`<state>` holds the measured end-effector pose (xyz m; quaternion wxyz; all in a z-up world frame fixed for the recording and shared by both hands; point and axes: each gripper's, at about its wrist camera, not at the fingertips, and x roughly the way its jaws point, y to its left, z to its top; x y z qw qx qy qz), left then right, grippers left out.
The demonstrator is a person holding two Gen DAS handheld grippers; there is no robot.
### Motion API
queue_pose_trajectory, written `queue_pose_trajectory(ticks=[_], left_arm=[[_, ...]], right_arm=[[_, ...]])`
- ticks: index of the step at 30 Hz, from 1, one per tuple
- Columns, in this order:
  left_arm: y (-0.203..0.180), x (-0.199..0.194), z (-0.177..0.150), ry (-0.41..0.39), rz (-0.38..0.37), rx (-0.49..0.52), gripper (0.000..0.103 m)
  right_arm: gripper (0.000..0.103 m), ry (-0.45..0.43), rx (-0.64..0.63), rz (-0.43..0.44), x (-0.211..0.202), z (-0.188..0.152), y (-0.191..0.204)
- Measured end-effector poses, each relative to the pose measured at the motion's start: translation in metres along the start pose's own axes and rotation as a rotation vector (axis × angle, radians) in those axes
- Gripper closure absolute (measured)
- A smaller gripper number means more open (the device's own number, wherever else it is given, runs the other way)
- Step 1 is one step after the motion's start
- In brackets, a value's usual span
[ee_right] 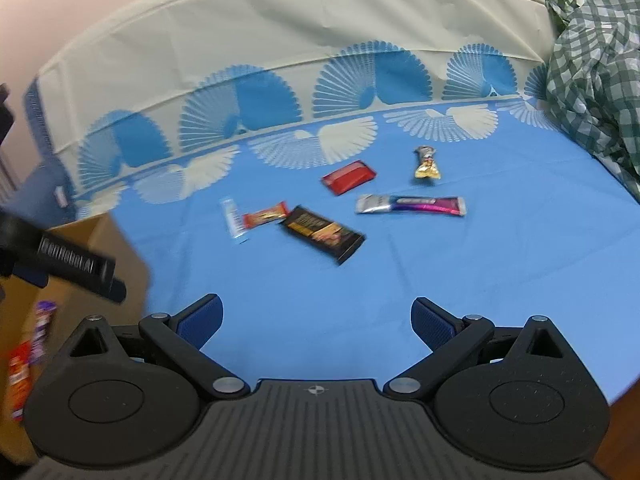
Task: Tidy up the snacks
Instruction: 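Lift both tools away from the box toward the remaining snacks, then grasp the small red-wrapped candy with left tool while right tool grasps the dark chocolate biscuit bar, then carry the red candy and dark biscuit bar over the box with both tools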
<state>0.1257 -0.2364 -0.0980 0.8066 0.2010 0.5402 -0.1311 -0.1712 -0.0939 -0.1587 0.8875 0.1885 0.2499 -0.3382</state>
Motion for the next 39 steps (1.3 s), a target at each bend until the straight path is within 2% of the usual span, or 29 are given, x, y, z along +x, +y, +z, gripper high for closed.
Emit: queue_pose_trajectory(ticks=[2,4,6,11,15,18,21,22,23,24,25,26,27,28,33,39], left_arm=[[-0.007,0.023,0.026,-0.006,0.010,-0.038,0.000],[-0.017,0.044,0.051,-0.029,0.019,-0.025,0.000],[-0.033,0.068,0.075,-0.050,0.036,0.054,0.000],[-0.071,0.114,0.114,-0.077,0.006,0.298,0.000],[-0.099,0.144,0.132,-0.090,-0.024,0.466,0.000],[-0.115,0.165,0.138,-0.066,-0.067,0.554,0.002],[-0.127,0.176,0.141,-0.059,-0.107,0.595,0.013],[-0.126,0.175,0.143,-0.058,-0.151,0.594,0.032],[-0.124,0.173,0.145,-0.034,-0.215,0.581,0.065],[-0.123,0.171,0.146,-0.015,-0.248,0.562,0.078],[-0.123,0.170,0.145,-0.007,-0.257,0.551,0.083],[-0.124,0.170,0.142,-0.016,-0.248,0.561,0.084],[-0.125,0.169,0.137,-0.025,-0.241,0.572,0.084],[-0.124,0.168,0.133,-0.025,-0.242,0.576,0.085],[-0.112,0.152,0.102,-0.016,-0.264,0.512,0.085],[-0.099,0.090,0.051,-0.072,-0.258,0.440,0.085]], right_arm=[[0.003,-0.001,-0.017,-0.008,0.025,0.009,-0.006],[0.003,0.000,-0.039,-0.012,0.054,0.018,-0.011],[0.003,0.008,-0.064,-0.011,0.081,0.026,-0.014],[0.003,0.050,-0.169,0.010,0.155,0.044,-0.019],[0.003,0.087,-0.251,0.043,0.207,0.051,-0.020],[0.003,0.118,-0.287,0.077,0.234,0.053,-0.019],[0.003,0.146,-0.319,0.101,0.256,0.053,-0.018],[0.001,0.143,-0.336,0.103,0.261,0.052,-0.017],[0.002,0.121,-0.354,0.112,0.262,0.052,-0.016],[0.003,0.115,-0.365,0.125,0.263,0.051,-0.016],[0.013,0.105,-0.368,0.134,0.263,0.051,-0.015],[0.032,0.087,-0.373,0.148,0.261,0.050,-0.015],[0.043,0.076,-0.387,0.162,0.257,0.048,-0.014],[0.060,0.071,-0.398,0.169,0.253,0.046,-0.012],[0.062,0.090,-0.320,0.111,0.227,0.032,-0.017],[0.062,0.077,-0.145,0.056,0.168,0.007,-0.028]])
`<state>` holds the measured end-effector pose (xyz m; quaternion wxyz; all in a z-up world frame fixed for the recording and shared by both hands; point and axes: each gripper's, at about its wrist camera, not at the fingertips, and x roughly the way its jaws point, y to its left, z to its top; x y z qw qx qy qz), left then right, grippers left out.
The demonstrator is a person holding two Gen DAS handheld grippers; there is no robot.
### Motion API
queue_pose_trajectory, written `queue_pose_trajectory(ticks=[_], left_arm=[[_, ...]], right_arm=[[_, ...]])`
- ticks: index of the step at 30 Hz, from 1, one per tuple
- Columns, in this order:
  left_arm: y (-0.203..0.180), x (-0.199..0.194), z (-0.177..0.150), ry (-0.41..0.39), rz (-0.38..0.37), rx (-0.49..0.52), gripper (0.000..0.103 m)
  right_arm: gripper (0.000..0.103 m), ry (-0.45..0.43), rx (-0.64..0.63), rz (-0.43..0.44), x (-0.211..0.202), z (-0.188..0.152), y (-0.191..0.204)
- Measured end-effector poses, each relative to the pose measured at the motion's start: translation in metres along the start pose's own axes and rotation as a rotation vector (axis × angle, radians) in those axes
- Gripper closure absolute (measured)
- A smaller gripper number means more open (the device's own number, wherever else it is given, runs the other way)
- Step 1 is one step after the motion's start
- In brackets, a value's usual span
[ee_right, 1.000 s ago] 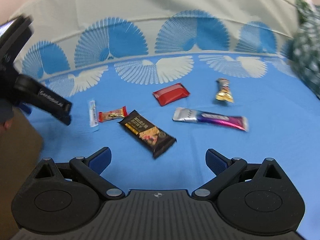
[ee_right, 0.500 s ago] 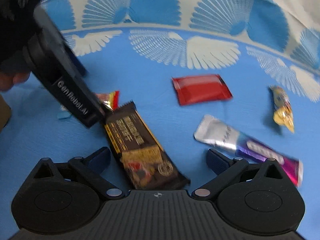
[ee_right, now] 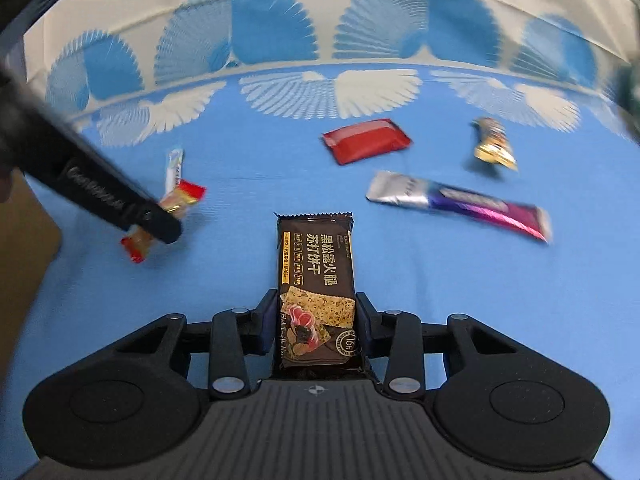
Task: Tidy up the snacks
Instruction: 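Carry the red candy and dark biscuit bar over the box with both tools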
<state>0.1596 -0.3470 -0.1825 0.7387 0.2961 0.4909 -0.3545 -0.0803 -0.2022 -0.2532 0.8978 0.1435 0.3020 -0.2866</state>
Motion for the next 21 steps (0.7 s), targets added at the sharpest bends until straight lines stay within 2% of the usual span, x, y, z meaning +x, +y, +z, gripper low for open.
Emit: queue_pose_trajectory(ticks=[5,10,16,21], left_arm=[[-0.015,-0.059,-0.040,-0.055,0.024,-0.069,0.085],[-0.020,-0.121,-0.083,-0.093,0.047,-0.141,0.085],[-0.012,-0.197,-0.140,-0.142,0.082,-0.211,0.085],[0.003,-0.252,-0.197,-0.162,0.152,-0.275,0.085]], right_arm=[[0.062,-0.055,0.058,-0.027,-0.055,-0.018,0.015],[0.062,-0.087,0.097,-0.012,-0.110,-0.028,0.035],[0.062,-0.117,0.058,0.044,-0.178,-0.033,0.076],[0.062,-0.140,0.014,0.111,-0.228,-0.041,0.121]])
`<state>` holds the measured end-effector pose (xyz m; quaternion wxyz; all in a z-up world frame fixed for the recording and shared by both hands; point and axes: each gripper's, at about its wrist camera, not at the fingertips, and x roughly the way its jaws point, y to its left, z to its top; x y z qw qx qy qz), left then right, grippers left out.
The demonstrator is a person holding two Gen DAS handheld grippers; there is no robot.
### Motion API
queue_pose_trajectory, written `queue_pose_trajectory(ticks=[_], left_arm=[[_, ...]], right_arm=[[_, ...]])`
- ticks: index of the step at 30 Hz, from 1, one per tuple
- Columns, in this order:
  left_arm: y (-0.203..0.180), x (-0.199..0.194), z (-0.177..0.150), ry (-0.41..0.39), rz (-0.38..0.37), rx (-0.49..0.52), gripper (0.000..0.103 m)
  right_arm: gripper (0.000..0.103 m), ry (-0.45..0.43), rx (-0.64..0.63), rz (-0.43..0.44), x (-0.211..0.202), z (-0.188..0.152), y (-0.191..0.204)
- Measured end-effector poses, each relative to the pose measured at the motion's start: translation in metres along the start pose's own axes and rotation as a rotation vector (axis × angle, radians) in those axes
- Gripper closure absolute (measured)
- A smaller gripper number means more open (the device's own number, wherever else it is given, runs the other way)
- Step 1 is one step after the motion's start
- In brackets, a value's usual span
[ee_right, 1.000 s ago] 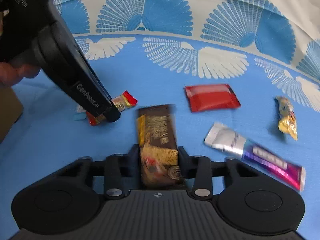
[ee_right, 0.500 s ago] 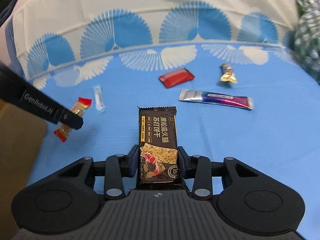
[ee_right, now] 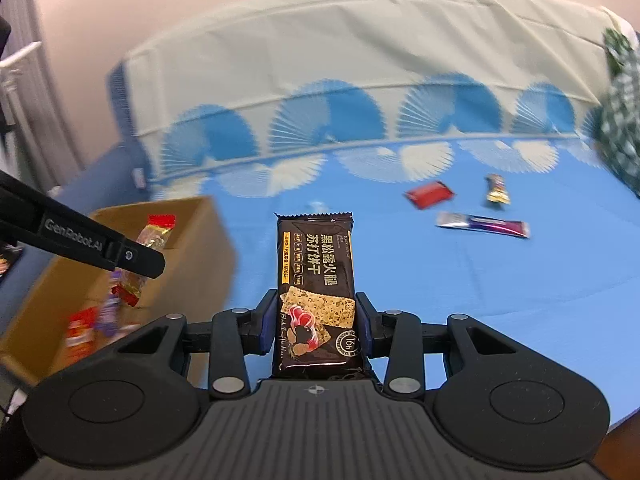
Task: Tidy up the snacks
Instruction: 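Carry the red candy and dark biscuit bar over the box with both tools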
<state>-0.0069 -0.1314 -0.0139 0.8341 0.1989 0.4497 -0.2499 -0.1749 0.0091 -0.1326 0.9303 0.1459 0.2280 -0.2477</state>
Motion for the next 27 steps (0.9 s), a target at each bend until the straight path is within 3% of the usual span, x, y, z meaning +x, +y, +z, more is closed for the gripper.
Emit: queue_pose_trajectory(ticks=[6,15,27], left_arm=[[0.049,-0.051,-0.053,-0.009,0.063,-0.085,0.085],[0.111,-0.099,-0.117,-0.038,0.093,-0.208,0.085],[0.149,-0.118,-0.144,-0.074,0.077,-0.294,0.085]], right_arm=[[0.062,0.001,-0.072,0.104,-0.041,-0.010,0.068],[0.062,0.053,-0.185,0.206,-0.072,-0.030,0.153],[0.062,0.076,-0.289,0.210,-0.086,-0.040,0.197]])
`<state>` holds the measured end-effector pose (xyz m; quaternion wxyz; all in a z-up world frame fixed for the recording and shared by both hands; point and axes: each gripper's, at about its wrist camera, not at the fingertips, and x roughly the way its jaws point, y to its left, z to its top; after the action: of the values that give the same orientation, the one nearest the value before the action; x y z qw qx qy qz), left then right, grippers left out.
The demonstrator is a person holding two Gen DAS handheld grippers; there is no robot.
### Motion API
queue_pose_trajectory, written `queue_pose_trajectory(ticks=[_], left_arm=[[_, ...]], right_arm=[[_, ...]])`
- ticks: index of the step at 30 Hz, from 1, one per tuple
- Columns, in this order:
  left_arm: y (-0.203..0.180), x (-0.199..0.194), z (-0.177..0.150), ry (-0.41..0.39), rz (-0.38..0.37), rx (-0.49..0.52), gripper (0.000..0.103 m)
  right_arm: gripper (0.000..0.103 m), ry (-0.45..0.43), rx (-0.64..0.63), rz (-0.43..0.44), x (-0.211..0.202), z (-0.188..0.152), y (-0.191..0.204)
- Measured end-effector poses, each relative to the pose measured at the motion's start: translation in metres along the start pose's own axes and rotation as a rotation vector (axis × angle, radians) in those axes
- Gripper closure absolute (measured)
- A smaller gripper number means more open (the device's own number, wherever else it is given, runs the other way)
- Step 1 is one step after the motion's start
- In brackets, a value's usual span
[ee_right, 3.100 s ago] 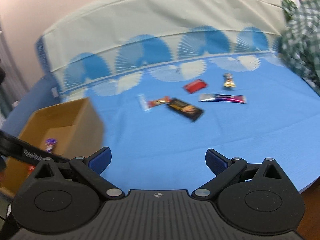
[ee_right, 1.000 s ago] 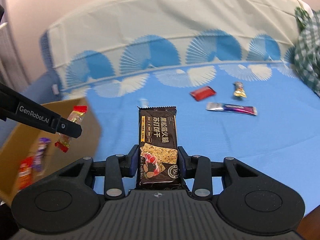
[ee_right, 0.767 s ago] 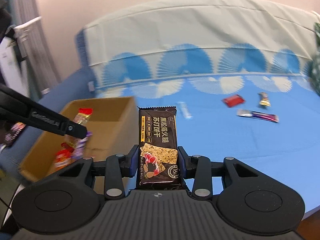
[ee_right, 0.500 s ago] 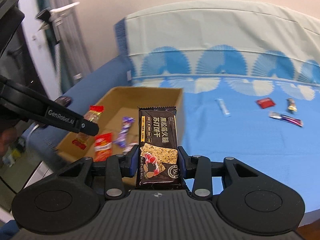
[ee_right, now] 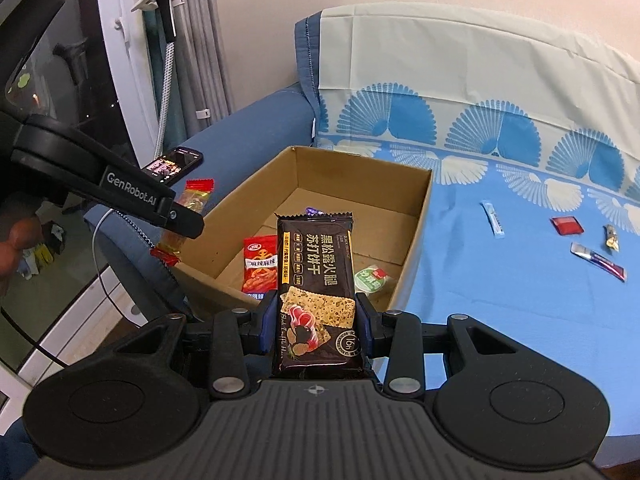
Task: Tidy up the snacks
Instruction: 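Carry the red candy and dark biscuit bar over the box with both tools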
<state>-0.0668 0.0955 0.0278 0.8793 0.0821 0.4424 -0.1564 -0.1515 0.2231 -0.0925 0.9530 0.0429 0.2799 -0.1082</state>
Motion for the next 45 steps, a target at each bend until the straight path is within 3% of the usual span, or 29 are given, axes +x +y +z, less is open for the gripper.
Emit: queue_pose_trajectory(ticks=[8,18,45], left_arm=[[0.014,0.002,0.006,0.010,-0.044,-0.048,0.085],[0.022,0.017,0.019,0.028,-0.018,-0.055,0.085],[0.039,0.136,0.066,0.148,0.029,-0.037,0.085]], right_arm=[[0.062,0.009,-0.012,-0.006,0.004,0.002,0.003],[0.062,0.027,0.015,-0.003,0.022,0.008,-0.005],[0.062,0.128,0.016,0.015,0.135,0.049,-0.017]])
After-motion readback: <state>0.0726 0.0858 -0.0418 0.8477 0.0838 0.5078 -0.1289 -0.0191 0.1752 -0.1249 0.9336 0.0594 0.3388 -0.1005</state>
